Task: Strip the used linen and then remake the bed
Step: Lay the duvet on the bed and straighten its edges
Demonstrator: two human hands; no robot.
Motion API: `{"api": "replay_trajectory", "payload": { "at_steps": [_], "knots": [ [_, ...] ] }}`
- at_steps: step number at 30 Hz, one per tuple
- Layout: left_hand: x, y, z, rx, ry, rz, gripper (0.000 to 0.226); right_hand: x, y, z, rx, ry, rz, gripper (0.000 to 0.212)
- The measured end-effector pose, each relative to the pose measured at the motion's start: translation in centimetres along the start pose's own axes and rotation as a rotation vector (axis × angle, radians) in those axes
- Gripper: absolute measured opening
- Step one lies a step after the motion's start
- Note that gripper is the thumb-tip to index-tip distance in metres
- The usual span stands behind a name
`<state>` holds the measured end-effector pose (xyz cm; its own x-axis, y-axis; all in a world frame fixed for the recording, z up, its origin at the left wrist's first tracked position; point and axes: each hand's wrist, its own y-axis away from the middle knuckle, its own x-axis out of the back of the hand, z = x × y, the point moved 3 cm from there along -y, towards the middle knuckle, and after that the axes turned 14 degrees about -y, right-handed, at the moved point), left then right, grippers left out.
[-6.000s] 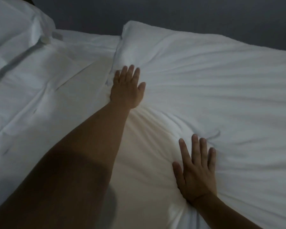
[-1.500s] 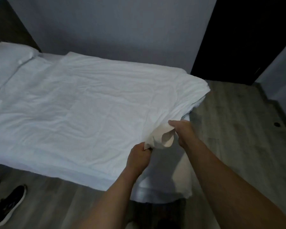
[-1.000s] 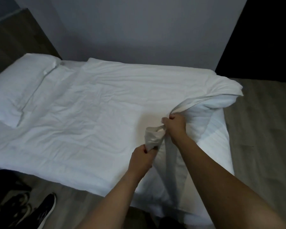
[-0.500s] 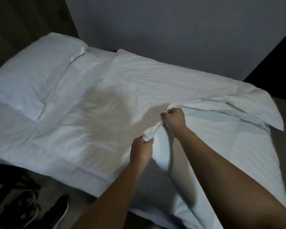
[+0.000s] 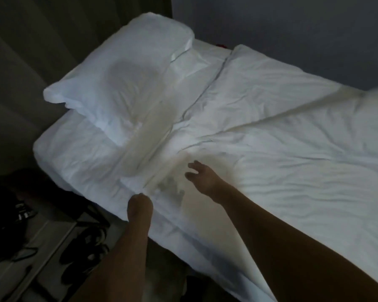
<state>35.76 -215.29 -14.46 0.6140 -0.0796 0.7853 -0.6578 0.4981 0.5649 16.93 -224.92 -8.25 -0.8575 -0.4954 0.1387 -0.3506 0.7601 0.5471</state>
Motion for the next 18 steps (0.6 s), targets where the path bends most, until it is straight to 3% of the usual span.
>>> {"api": "replay_trajectory", "payload": {
  "at_steps": [6,12,18],
  "knots": [
    [-5.7,9.3,6.5,-0.428,-0.239,-0.163,0.030,11.9,11.3,7.8,-0.268,0.150,0.270,0.053],
    [-13.9,25.3,16.5,-0.904,-0.481,-0.216,0.031,23.3,24.7,11.4,-0.222,0.101,0.537,0.054],
    [-19.5,39.4,21.4,-1.094,-0.504,-0.096,0.032,31.8,38.4,18.9,-0.192,0.051,0.682,0.054]
  ]
}}
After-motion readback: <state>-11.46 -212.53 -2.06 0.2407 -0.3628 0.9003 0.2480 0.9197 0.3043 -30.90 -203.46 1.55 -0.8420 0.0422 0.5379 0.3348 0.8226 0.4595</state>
